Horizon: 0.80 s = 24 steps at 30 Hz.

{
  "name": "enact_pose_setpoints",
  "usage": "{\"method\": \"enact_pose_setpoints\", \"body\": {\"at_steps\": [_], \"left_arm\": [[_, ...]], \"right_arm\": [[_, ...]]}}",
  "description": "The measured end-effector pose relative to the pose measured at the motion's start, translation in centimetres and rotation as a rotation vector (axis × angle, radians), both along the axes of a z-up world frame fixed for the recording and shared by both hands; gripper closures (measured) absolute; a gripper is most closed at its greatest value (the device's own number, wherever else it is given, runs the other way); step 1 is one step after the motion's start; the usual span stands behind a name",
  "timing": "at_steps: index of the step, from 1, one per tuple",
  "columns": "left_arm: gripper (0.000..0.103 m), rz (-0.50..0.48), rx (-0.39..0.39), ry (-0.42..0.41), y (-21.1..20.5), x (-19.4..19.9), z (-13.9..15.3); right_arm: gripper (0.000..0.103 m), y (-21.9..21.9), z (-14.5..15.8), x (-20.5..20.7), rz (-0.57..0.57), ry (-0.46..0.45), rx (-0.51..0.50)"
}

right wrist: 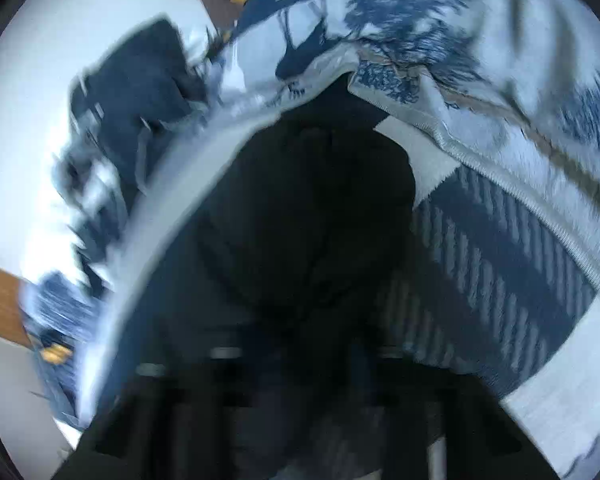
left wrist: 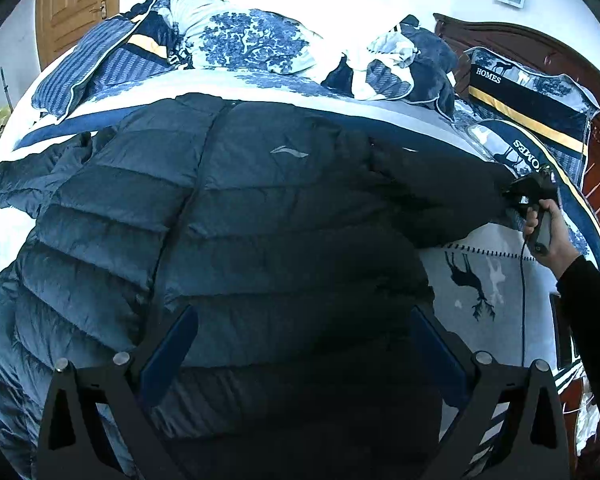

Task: Fold large clothes

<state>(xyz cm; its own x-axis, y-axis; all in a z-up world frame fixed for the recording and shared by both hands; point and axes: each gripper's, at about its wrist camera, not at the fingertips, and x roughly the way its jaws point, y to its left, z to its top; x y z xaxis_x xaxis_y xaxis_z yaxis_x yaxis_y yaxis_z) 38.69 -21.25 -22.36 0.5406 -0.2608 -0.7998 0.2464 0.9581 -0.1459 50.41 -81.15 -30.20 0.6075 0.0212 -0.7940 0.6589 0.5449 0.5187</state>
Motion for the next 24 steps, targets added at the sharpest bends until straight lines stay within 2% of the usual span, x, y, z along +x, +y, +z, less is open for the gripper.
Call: {"method": "enact_pose_setpoints", "body": {"at_steps": [2, 5, 7, 9, 14, 16, 18, 19, 21, 24], "left_arm": [[0.000, 0.010, -0.010, -0.008, 0.8, -0.5, 0.7], [0.000, 0.022, -0.022, -0.037, 2.3, -1.6, 2.2], [0.000, 0.035, -0.039, -0.049, 3.5, -2.3, 3.3], [0.000, 0.051, -0.059, -0.060, 4.7, -3.1, 4.4], [0.000, 0.108, -0.090, -0.097, 9.1, -5.2, 6.6], [0.000, 0.138, -0.094, -0.102, 11.1, -5.9, 6.8], [0.000, 0.169, -0.102, -0.091, 13.5, -6.3, 6.6], [0.000, 0.181, -0.102, -0.090, 14.4, -6.5, 6.5], [0.000, 0.221, -0.089, -0.086, 16.8, -6.9, 6.1], [0.000, 0.265, -0.083, -0.076, 19.8, -7.1, 5.4]], "right_arm": [[0.099, 1.3, 1.8, -0.7, -0.005, -0.028, -0.027], [0.099, 5.6, 8.9, -2.6, 0.066, -0.153, -0.173], [0.099, 10.5, 15.0, -4.7, 0.137, -0.251, -0.276], [0.099, 14.6, 19.6, -6.4, 0.186, -0.330, -0.311], [0.099, 26.6, 28.2, -9.5, 0.342, -0.481, -0.426], [0.099, 32.2, 29.3, -10.2, 0.419, -0.521, -0.416], [0.099, 37.6, 29.1, -10.3, 0.487, -0.523, -0.430], [0.099, 40.9, 28.4, -10.0, 0.518, -0.514, -0.452], [0.099, 46.0, 26.7, -8.9, 0.596, -0.491, -0.436], [0.099, 52.7, 22.1, -6.0, 0.687, -0.433, -0.310]]}}
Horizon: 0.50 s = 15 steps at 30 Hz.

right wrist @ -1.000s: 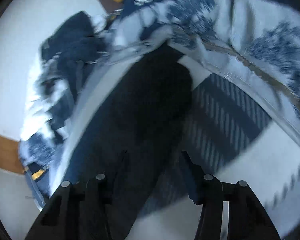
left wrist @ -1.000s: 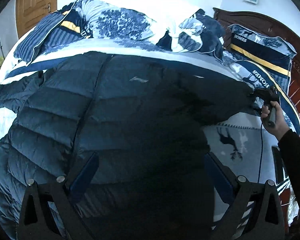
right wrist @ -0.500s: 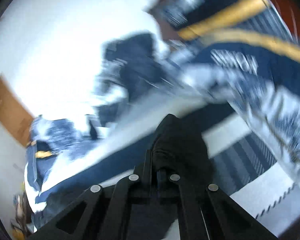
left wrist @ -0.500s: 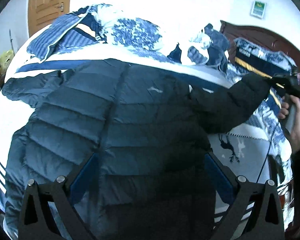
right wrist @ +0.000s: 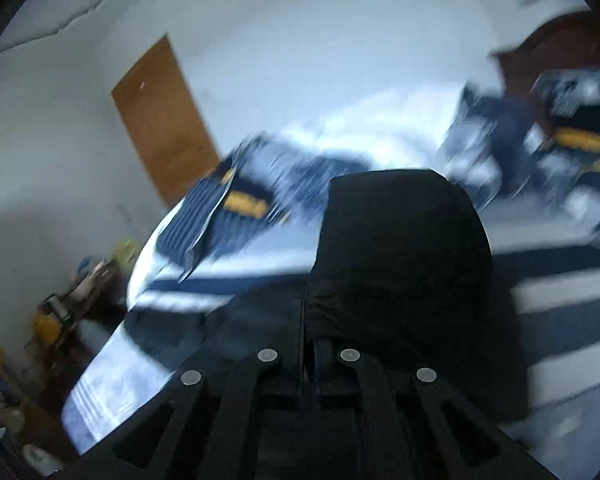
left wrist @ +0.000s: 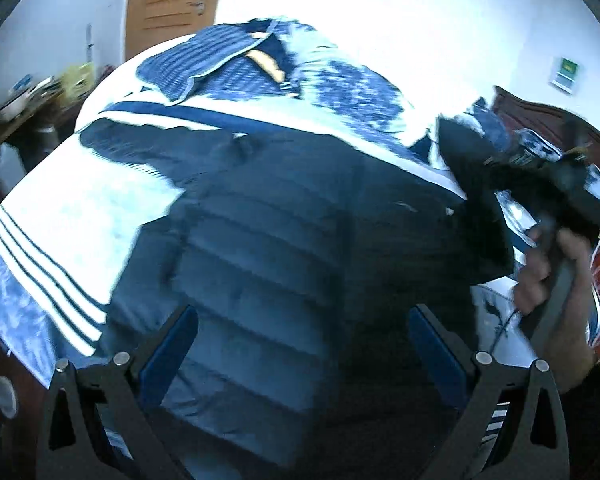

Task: Fold large clothes

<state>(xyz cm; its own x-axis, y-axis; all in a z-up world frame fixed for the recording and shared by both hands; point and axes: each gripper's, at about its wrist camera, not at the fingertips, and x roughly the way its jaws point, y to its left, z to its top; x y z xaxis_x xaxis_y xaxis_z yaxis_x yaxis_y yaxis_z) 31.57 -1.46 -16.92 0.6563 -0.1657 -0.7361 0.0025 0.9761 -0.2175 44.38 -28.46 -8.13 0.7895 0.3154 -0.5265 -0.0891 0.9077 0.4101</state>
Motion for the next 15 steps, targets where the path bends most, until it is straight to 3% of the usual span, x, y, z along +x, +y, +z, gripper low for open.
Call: {"method": "enact_pose_setpoints", "body": {"at_steps": [6, 9, 10, 11, 13, 14, 15], "left_arm": [[0.000, 0.080, -0.020, 0.041, 4.4, 0.5, -1.7], [0.000, 0.090, -0.015, 0.052, 4.6, 0.9, -2.2], [0.000, 0.089, -0.012, 0.054, 4.6, 0.9, -2.3], [0.000, 0.089, -0.008, 0.057, 4.4, 1.1, -2.3], [0.000, 0.087, 0.008, 0.062, 3.6, 1.6, -2.5], [0.000, 0.085, 0.015, 0.065, 3.3, 1.9, -2.5], [0.000, 0.077, 0.033, 0.072, 2.4, 2.5, -2.6]], "right_arm": [[0.096, 6.5, -10.4, 3.9, 0.042, 0.199, 0.011], [0.093, 7.5, -16.2, 5.5, 0.153, 0.383, 0.116], [0.084, 7.4, -17.7, 5.7, 0.194, 0.454, 0.170], [0.083, 7.0, -18.0, 5.3, 0.205, 0.463, 0.196], [0.065, 5.2, -16.4, 3.5, 0.233, 0.410, 0.259], [0.032, 4.0, -15.2, 2.4, 0.237, 0.373, 0.269], [0.018, 1.8, -13.2, 0.9, 0.217, 0.293, 0.284]]}}
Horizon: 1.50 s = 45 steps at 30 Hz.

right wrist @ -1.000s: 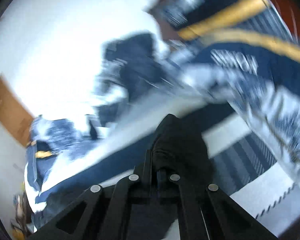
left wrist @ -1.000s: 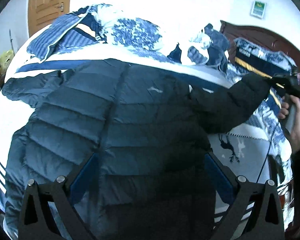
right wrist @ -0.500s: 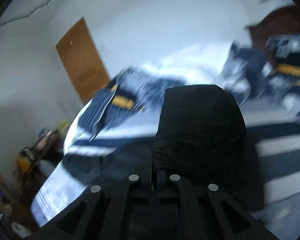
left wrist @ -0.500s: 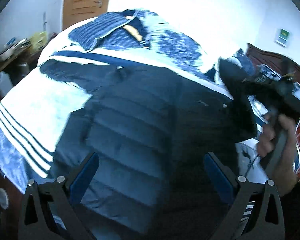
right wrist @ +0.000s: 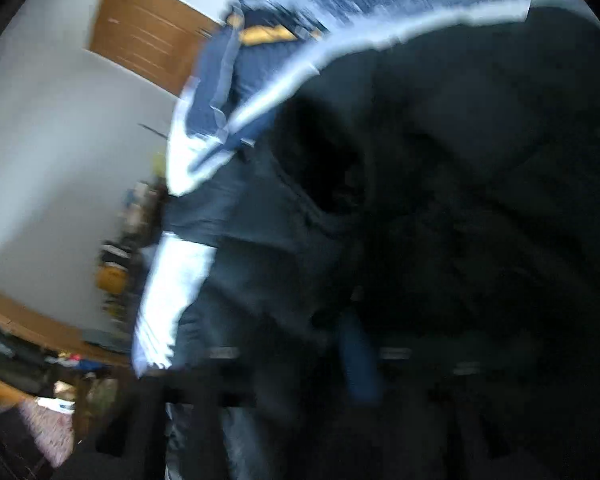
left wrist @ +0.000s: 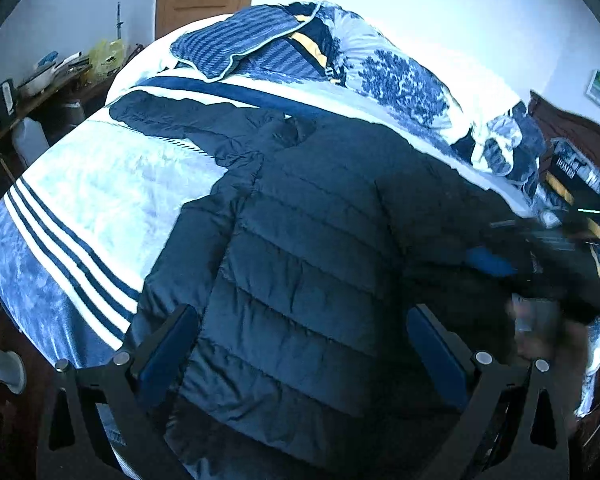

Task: Fold large clothes

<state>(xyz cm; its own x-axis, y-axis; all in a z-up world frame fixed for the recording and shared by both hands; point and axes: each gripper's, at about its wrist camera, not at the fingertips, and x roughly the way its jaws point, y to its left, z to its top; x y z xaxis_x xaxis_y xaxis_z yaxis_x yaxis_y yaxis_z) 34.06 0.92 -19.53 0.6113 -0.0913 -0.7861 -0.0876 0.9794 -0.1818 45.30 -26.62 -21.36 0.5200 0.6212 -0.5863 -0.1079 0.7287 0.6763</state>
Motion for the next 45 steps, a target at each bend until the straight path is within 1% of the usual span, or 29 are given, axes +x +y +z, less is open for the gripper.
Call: {"method": "enact_pose_setpoints", "body": {"at_steps": [1, 3, 6, 7, 9, 10, 12, 15, 17, 19, 20, 21, 22, 23, 24, 25, 27, 28, 29, 30, 32, 33, 35, 37, 38, 39, 41, 44, 45], "left_arm": [[0.000, -0.007, 0.010, 0.003, -0.6, 0.3, 0.0], [0.000, -0.032, 0.039, -0.001, -3.1, 1.9, -0.2], [0.000, -0.095, 0.101, 0.006, -7.2, 4.7, -1.4], [0.000, -0.116, 0.130, 0.019, -8.8, 5.9, -2.1], [0.000, -0.146, 0.187, 0.022, -11.4, 8.1, -3.2], [0.000, -0.148, 0.217, 0.010, -12.6, 9.1, -3.6], [0.000, -0.128, 0.281, 0.006, -14.4, 11.4, -4.4], [0.000, -0.133, 0.356, 0.029, -16.8, 14.5, -6.1], [0.001, -0.146, 0.412, 0.044, -18.1, 16.2, -7.0], [0.007, -0.121, 0.430, 0.041, -17.9, 17.5, -7.0], [0.016, -0.098, 0.420, 0.042, -17.3, 18.0, -6.7], [0.029, -0.084, 0.398, 0.037, -16.6, 18.2, -6.3], [0.036, -0.066, 0.377, 0.035, -15.8, 18.6, -5.8], [0.053, -0.045, 0.365, 0.045, -15.2, 19.0, -5.6], [0.076, -0.031, 0.346, 0.060, -14.3, 19.2, -5.4], [0.083, -0.024, 0.314, 0.074, -13.5, 19.3, -5.2], [0.093, -0.014, 0.238, 0.066, -11.7, 19.1, -4.4], [0.094, 0.001, 0.199, 0.046, -10.9, 18.9, -3.6], [0.096, 0.019, 0.165, 0.023, -10.0, 18.5, -2.6], [0.097, 0.051, 0.131, -0.004, -8.8, 18.3, -1.2], [0.097, 0.081, 0.079, -0.055, -7.1, 18.3, 1.2], [0.097, 0.082, 0.056, -0.090, -6.2, 18.3, 2.7], [0.097, 0.077, 0.038, -0.150, -4.7, 18.8, 5.2], [0.097, 0.077, 0.081, -0.181, -3.7, 19.7, 6.1], [0.097, 0.080, 0.104, -0.185, -3.4, 20.2, 5.8], [0.097, 0.084, 0.126, -0.176, -3.0, 20.8, 5.2], [0.097, 0.092, 0.144, -0.103, -1.8, 22.4, 2.1], [0.097, 0.108, 0.100, 0.010, -0.3, 23.5, -2.5], [0.097, 0.117, 0.085, 0.024, 0.0, 23.6, -3.4]], "right_arm": [[0.018, -2.0, 1.4, -1.0, -0.013, -0.059, 0.019], [0.018, -6.2, 2.9, -2.1, -0.044, -0.108, 0.068], [0.018, -12.7, 2.6, -2.9, -0.179, -0.128, 0.098], [0.018, -15.6, 1.3, -3.5, -0.255, -0.133, 0.113], [0.018, -18.4, -1.5, -4.2, -0.324, -0.085, 0.158], [0.020, -19.7, -3.4, -4.3, -0.346, -0.050, 0.222], [0.029, -21.5, -6.5, -4.2, -0.395, 0.001, 0.352], [0.029, -22.7, -9.2, -3.1, -0.415, 0.063, 0.404], [0.029, -21.8, -9.8, -1.9, -0.404, 0.077, 0.433], [0.029, -22.7, -10.9, -0.7, -0.392, 0.091, 0.496], [0.029, -22.1, -11.0, -0.6, -0.391, 0.083, 0.516], [0.029, -22.8, -11.3, 0.0, -0.401, 0.066, 0.525], [0.029, -22.7, -11.1, 0.0, -0.411, 0.052, 0.528], [0.029, -23.0, -11.0, -0.1, -0.424, 0.040, 0.541], [0.029, -23.5, -11.3, 0.0, -0.432, 0.033, 0.561], [0.029, -23.7, -11.3, -0.1, -0.431, 0.033, 0.580], [0.030, -23.9, -11.6, 0.0, -0.427, 0.041, 0.590], [0.031, -23.9, -11.7, 0.2, -0.431, 0.041, 0.574], [0.040, -23.8, -12.0, 0.5, -0.435, 0.049, 0.544], [0.057, -23.3, -11.7, 1.2, -0.438, 0.061, 0.521], [0.081, -23.0, -11.7, 2.0, -0.427, 0.098, 0.480], [0.087, -22.4, -11.3, 2.4, -0.420, 0.098, 0.460], [0.090, -21.7, -10.1, 1.9, -0.408, 0.072, 0.426], [0.093, -20.6, -9.1, 2.2, -0.373, 0.050, 0.390], [0.094, -20.1, -8.8, 2.3, -0.361, 0.049, 0.373], [0.094, -19.5, -9.1, 2.3, -0.345, 0.057, 0.348], [0.094, -18.3, -10.2, 3.2, -0.314, 0.112, 0.323], [0.093, -18.0, -11.6, 3.6, -0.324, 0.157, 0.324], [0.091, -18.4, -12.0, 3.6, -0.334, 0.160, 0.335]]}}
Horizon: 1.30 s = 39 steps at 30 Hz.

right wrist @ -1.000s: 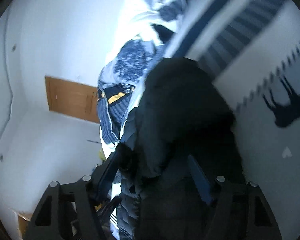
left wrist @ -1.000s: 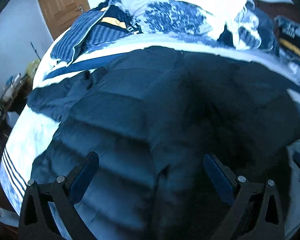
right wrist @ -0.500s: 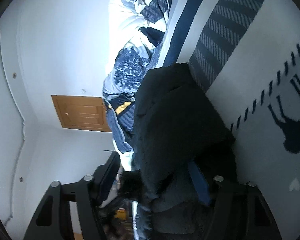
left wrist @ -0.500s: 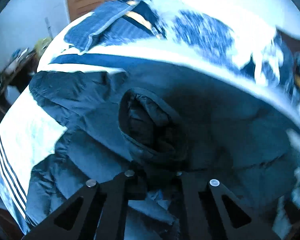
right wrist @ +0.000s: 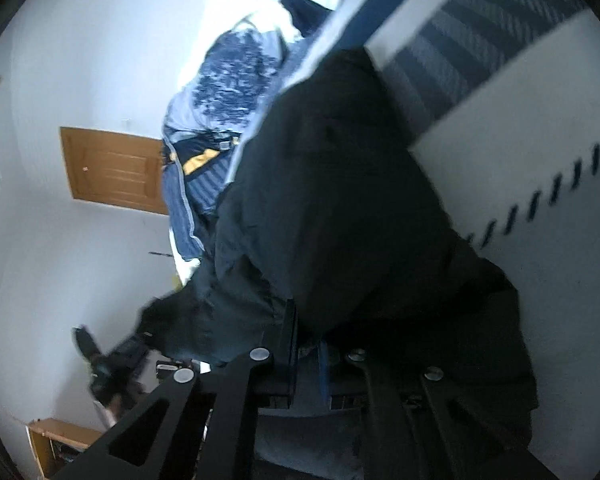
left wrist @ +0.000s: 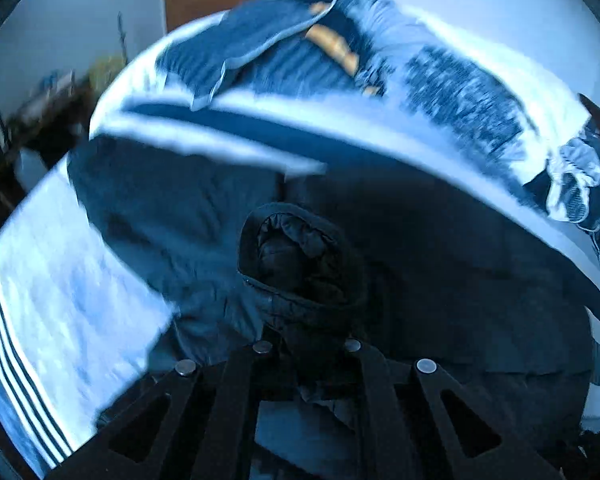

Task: Fold large clothes

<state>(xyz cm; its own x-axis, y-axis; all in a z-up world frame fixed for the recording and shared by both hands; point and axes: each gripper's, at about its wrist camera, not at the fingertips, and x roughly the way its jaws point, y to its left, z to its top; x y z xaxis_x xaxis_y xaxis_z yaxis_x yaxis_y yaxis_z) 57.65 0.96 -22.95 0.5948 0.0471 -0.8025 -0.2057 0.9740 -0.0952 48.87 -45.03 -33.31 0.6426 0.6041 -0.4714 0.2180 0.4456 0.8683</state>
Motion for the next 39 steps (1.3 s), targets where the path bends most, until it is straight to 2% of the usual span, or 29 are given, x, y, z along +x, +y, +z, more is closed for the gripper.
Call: {"method": "enact_pose_setpoints", "body": {"at_steps": [2, 3, 6, 8, 11, 13, 15, 17, 19, 20, 22, 23, 24, 25, 26, 27, 28, 30, 31, 33, 37, 39], "left_arm": [[0.097, 0.009, -0.027, 0.014, 0.4, -0.3, -1.1], [0.093, 0.014, -0.028, 0.019, 0.4, -0.3, -1.4], [0.095, 0.004, 0.000, 0.039, 0.2, 0.2, -2.1], [0.096, -0.017, 0.016, 0.001, -0.1, 0.4, -1.5], [0.096, -0.045, 0.043, -0.086, -0.9, 0.6, 0.2], [0.094, -0.043, 0.083, -0.058, -1.2, 1.6, -0.8], [0.094, -0.039, 0.112, 0.030, -1.5, 3.1, -3.0], [0.095, -0.048, 0.101, -0.006, -1.8, 3.1, -2.4], [0.094, -0.074, 0.080, -0.101, -2.1, 2.8, -0.4], [0.094, -0.073, 0.081, -0.123, -2.2, 2.9, 0.2], [0.092, -0.084, 0.103, -0.110, -2.5, 3.8, 0.1], [0.091, -0.102, 0.143, -0.066, -2.8, 4.5, -0.8], [0.082, -0.120, 0.183, -0.013, -3.1, 5.2, -1.9], [0.076, -0.131, 0.231, 0.079, -3.0, 6.0, -3.7], [0.063, -0.123, 0.241, 0.109, -2.7, 5.9, -4.3], [0.056, -0.101, 0.233, 0.108, -1.9, 5.5, -4.3], [0.053, -0.081, 0.224, 0.078, -1.1, 4.9, -3.7], [0.032, -0.016, 0.202, 0.005, 0.9, 3.6, -1.5], [0.027, 0.021, 0.198, -0.022, 1.8, 2.8, -0.6], [0.026, 0.084, 0.212, -0.082, 3.6, 0.7, 2.1], [0.026, 0.062, 0.221, -0.165, 6.2, -5.1, 6.8], [0.024, 0.047, 0.217, -0.215, 7.5, -9.6, 9.1]], "right_arm": [[0.083, -1.0, -0.4, -0.4, -0.032, 0.005, 0.022], [0.082, -1.5, -0.7, -0.6, -0.053, 0.001, 0.040], [0.082, -2.7, -1.5, -1.0, -0.084, 0.009, 0.067], [0.083, -3.3, -1.5, -1.2, -0.105, 0.014, 0.043], [0.097, -3.7, 0.9, -1.9, -0.139, -0.032, -0.043], [0.097, -3.5, 1.7, -1.9, -0.146, -0.027, -0.137], [0.097, -3.4, 0.6, -1.5, -0.128, 0.029, -0.139], [0.097, -3.6, -0.8, -1.3, -0.137, 0.064, -0.103], [0.097, -4.0, 0.4, -1.9, -0.154, 0.051, -0.149], [0.097, -4.3, 0.6, -2.3, -0.162, 0.043, -0.168], [0.097, -4.7, 0.7, -2.5, -0.172, 0.041, -0.173], [0.097, -4.6, 0.3, -2.4, -0.164, 0.059, -0.175], [0.097, -4.5, 0.0, -2.1, -0.158, 0.075, -0.175], [0.097, -4.6, -0.5, -2.2, -0.158, 0.079, -0.157], [0.097, -4.5, -0.5, -2.0, -0.156, 0.079, -0.149], [0.097, -4.5, -0.5, -2.0, -0.145, 0.077, -0.140], [0.097, -4.4, -0.4, -1.5, -0.143, 0.077, -0.137], [0.095, -4.5, -0.2, -1.1, -0.141, 0.074, -0.138], [0.094, -4.4, -0.3, -0.8, -0.133, 0.076, -0.139], [0.093, -4.6, -0.4, -0.4, -0.125, 0.082, -0.132], [0.088, -3.9, 0.9, -0.3, -0.079, 0.078, -0.213], [0.066, -3.3, 2.7, -1.2, -0.058, 0.035, -0.274]]}}
